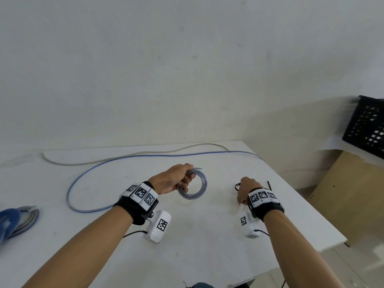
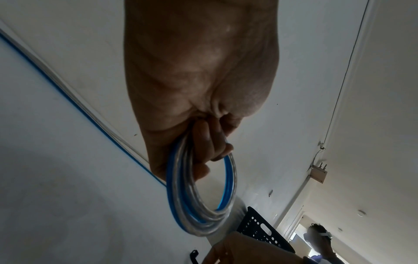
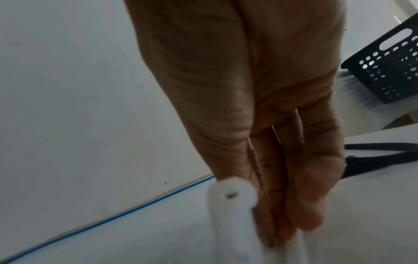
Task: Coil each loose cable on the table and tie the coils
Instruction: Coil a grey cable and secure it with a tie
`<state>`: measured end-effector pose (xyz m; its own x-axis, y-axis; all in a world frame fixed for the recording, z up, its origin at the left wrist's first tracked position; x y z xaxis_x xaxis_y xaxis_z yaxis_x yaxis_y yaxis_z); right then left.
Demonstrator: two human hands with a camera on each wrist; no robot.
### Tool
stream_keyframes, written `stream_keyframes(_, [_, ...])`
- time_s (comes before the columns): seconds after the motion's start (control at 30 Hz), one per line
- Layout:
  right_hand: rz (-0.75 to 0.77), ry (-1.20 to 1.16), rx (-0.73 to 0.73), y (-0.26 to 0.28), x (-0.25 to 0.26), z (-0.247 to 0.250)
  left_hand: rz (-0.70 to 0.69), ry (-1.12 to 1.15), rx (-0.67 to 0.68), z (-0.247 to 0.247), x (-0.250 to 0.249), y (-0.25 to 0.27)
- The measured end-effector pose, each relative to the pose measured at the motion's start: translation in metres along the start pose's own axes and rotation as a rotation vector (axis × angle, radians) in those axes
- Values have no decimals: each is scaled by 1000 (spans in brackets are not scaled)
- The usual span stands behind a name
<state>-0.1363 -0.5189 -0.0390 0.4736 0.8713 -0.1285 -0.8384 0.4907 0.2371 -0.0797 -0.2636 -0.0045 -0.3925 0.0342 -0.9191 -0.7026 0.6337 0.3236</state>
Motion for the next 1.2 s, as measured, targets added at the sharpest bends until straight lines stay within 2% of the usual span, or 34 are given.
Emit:
stream_keyframes(0.1, [64, -91, 83, -3, 12, -1, -8, -8, -1, 1, -2, 2])
stream_keyframes(0.23, [-107, -30, -61, 1, 1, 5, -13, -6, -13, 9, -1, 5])
stream_keyframes(0.5, [-200, -140, -68, 13, -24, -3, 14, -86, -42, 11, 8, 8])
stream_keyframes(0.73, [-166, -215, -159, 21, -8, 1, 6, -83, -47, 8, 4, 11])
stream_keyframes(1.0, [13, -121, -60, 21, 54, -3, -1, -69, -80, 16, 3, 14])
stream_keyframes(1.2, [-15, -124, -35, 7, 56, -3, 8, -66, -122, 29, 8, 12])
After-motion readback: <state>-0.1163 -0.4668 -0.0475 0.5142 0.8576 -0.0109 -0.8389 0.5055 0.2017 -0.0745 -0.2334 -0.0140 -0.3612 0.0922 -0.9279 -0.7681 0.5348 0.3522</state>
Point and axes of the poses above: each hand's wrist, its own y-axis away from the middle knuckle, its own z-axis out of the back of the hand, x = y × z, the point moved 5 cm from there along -y, towards the middle knuckle, and after that the axes turned 14 degrees about y, right-handed, at the moved point
